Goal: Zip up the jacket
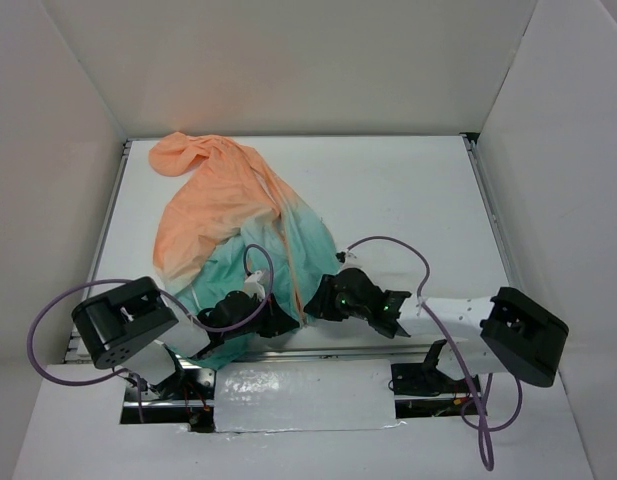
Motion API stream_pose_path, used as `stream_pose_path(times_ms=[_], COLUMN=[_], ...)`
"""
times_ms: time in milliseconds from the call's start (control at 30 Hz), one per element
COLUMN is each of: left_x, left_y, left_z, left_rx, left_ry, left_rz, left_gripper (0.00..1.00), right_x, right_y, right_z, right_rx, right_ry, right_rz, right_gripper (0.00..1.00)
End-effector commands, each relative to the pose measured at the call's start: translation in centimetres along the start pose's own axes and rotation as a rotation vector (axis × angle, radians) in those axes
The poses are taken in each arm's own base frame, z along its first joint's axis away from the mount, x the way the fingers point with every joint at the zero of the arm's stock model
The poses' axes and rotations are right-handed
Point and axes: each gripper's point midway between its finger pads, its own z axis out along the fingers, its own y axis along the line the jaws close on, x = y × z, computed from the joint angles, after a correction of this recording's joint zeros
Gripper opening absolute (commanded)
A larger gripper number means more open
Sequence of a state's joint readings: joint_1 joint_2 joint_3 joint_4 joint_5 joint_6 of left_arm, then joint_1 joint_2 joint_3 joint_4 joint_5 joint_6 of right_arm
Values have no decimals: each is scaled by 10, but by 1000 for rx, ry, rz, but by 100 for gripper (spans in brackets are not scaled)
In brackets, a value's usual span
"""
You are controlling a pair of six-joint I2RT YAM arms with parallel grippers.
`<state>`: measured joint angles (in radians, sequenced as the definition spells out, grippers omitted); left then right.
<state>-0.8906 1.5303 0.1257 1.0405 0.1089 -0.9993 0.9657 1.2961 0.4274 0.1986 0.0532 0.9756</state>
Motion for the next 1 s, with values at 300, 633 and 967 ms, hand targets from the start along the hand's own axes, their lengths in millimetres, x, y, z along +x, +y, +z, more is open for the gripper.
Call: stream_pose_path(times_ms=[300,633,967], left_x=[2,-3,-2], left_y=[-2,-10,-17], left_z=[3,2,3], left_rx=[-4,40,80], left_ry=[8,-20,-24], left_rz=[-9,-19,-33], left_gripper=[0,0,0], right_x=[-10,42,68], right_y=[25,26,10], right_z=[-30,-40,-15], right_rx=[-134,-213,-113], right_ry=[-37,137,147], right_rz=[-6,89,312], right_gripper=[56,57,55])
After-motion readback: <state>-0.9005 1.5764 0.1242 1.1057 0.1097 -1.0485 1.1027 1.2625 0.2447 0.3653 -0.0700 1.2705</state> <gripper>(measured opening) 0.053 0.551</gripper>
